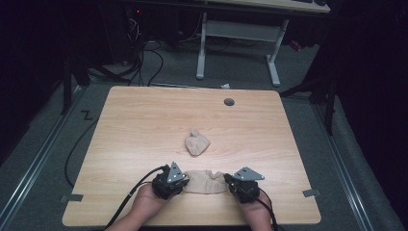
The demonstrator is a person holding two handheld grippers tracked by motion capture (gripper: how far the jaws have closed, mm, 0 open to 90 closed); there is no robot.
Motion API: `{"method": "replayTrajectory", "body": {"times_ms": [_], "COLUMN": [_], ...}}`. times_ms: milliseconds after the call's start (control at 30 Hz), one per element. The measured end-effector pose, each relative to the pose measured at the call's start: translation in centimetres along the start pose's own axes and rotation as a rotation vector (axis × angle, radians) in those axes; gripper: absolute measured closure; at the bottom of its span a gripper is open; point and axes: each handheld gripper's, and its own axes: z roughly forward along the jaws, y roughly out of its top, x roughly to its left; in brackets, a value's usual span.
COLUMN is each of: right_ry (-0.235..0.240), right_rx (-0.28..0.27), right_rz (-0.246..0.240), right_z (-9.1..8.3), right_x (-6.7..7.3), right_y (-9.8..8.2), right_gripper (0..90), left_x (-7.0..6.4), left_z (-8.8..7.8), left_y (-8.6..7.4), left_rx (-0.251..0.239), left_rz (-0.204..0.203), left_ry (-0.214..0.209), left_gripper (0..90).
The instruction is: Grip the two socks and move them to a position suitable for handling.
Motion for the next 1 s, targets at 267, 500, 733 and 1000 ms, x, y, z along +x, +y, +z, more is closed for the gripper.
{"method": "replayTrajectory", "body": {"times_ms": [267,500,733,1000], "right_ry": [0.055,0.131,0.13,0.069], "right_rx": [0.053,0.061,0.01,-0.068], "right_rz": [-0.033,-0.09,-0.102,-0.071], "right_z": [1.2,1.4,1.7,2.4], "right_x": [1.1,3.5,3.9,2.9], "right_y": [-0.2,0.2,1.4,3.7], "right_gripper": [87.7,87.1,78.9,63.7], "left_x": [0.7,0.5,0.5,3.7], "left_z": [-1.0,-3.5,-4.8,-7.5], "left_y": [-1.2,-3.5,-4.2,-4.8], "left_rx": [0.025,0.025,-0.011,-0.107], "left_rz": [-0.012,-0.086,-0.133,-0.175], "left_ry": [-0.024,-0.019,0.029,0.089], "left_gripper": [75.7,74.5,66.2,55.3]}}
